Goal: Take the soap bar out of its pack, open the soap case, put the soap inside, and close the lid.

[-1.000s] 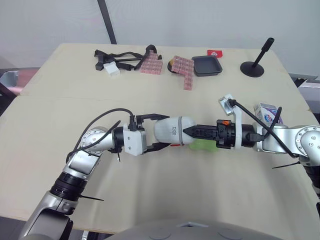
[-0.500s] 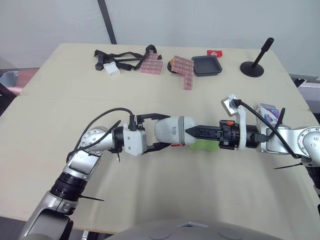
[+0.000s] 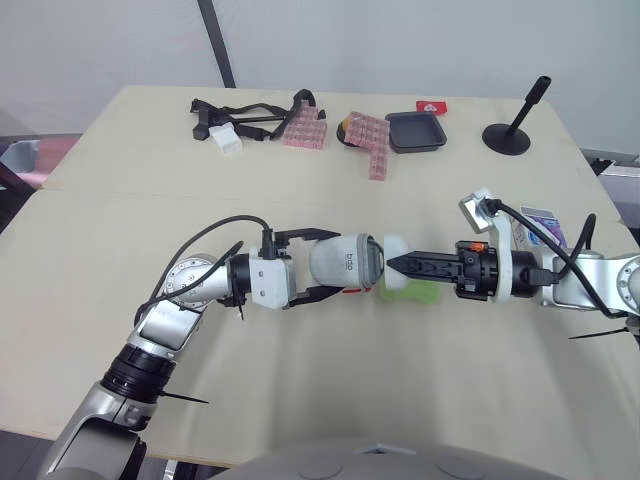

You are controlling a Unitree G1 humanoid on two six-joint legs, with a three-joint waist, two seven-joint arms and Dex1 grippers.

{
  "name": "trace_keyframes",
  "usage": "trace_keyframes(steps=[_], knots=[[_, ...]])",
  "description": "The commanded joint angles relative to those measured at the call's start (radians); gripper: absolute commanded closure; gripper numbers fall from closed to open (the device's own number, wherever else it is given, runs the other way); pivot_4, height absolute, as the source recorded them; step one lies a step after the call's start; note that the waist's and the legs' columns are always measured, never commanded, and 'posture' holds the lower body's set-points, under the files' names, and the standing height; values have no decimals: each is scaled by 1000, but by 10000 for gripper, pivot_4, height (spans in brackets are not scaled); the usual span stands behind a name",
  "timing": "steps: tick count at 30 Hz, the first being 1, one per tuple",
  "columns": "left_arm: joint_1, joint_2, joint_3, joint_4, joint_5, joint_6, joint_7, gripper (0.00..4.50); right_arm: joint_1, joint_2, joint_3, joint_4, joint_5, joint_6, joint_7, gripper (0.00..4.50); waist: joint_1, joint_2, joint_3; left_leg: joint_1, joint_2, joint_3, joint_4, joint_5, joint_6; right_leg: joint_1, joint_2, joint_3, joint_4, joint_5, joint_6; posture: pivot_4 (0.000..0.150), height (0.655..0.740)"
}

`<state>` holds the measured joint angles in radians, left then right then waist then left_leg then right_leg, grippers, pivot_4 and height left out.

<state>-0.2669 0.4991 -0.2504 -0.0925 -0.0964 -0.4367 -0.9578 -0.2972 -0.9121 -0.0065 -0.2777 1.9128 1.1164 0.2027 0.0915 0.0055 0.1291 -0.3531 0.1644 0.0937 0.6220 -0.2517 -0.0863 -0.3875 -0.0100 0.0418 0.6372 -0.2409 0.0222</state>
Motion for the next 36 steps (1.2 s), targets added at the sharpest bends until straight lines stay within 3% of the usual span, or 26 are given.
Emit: trace_keyframes(steps=[1, 12, 17, 28, 36], knots=[[-6, 7, 8, -13, -15, 2, 6, 10315, 24, -33, -51, -7, 12, 5, 25, 25118, 1, 0, 0, 0, 0, 0, 0, 0, 0, 0, 0, 0, 0, 0, 0, 1500, 7374], [-1, 12, 8, -17, -18, 18, 2, 10315, 155, -188, -195, 67, -145, 50, 61, 25118, 8, 0, 0, -2, 1, 0, 2, 0, 0, 0, 0, -1, 0, 0, 0, 1500, 7374], [-1, 12, 7, -13, -18, 21, 0, 10315, 184, -223, -232, 108, -242, 64, -5, 25118, 8, 0, 0, -2, 1, 0, 2, 0, 0, 0, 0, -1, -1, 0, 0, 1500, 7374], [4, 5, 3, -13, -12, 30, 8, 10315, 112, -142, -200, 118, -486, 87, -227, 25118, 5, 0, 0, -2, 1, 0, 2, 0, 0, 0, 0, -1, 0, 0, 0, 1500, 7374], [16, 4, 4, -25, -6, 40, 23, 10315, 42, -35, -184, 128, -550, 171, -288, 25118, 5, 0, 0, -2, 1, 0, 3, 0, 0, 0, 0, -1, 0, 0, 0, 1500, 7374]])
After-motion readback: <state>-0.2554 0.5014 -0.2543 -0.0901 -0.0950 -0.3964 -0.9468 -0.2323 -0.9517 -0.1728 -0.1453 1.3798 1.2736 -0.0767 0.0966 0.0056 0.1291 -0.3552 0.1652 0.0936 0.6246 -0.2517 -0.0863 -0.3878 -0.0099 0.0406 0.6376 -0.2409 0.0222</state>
